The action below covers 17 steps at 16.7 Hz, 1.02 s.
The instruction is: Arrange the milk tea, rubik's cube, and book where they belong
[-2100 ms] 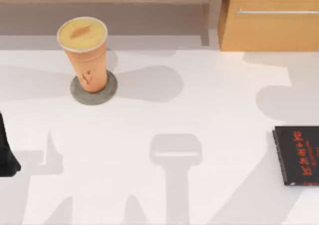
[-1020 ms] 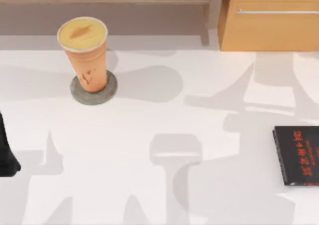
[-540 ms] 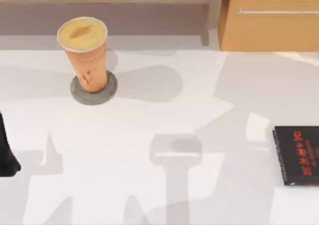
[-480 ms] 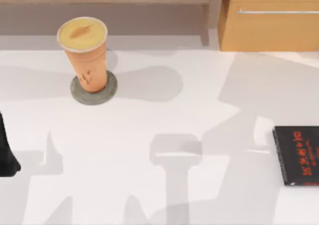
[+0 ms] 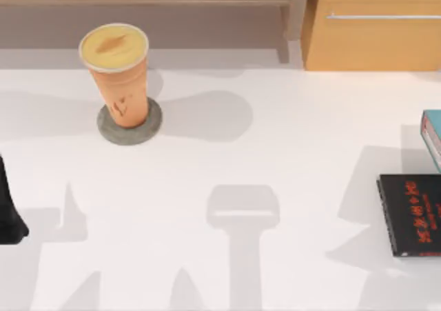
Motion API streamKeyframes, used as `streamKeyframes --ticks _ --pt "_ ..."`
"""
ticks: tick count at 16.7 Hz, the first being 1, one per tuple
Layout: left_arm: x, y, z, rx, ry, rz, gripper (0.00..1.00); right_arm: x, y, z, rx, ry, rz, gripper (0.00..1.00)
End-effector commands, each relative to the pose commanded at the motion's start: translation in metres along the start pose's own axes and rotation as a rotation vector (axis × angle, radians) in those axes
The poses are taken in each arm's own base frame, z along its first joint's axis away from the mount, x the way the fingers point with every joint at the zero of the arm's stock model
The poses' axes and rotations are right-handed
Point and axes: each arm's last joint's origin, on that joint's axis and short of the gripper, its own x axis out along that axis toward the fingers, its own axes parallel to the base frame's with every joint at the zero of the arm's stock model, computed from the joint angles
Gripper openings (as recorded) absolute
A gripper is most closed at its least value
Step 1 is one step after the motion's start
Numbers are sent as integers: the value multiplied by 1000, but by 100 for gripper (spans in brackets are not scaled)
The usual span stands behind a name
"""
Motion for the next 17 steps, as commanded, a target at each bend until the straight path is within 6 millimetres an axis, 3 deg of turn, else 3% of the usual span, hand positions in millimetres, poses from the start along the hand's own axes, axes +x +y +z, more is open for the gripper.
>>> streamKeyframes --ticks 3,6,17 --pt "0 0 0 0 0 0 100 -20 -42 -14 31 84 -58 0" --pt "0 0 0 0 0 0 100 -30 -64 -18 50 129 -88 0" --pt "0 0 0 0 0 0 100 -27 -65 -19 54 133 -88 0"
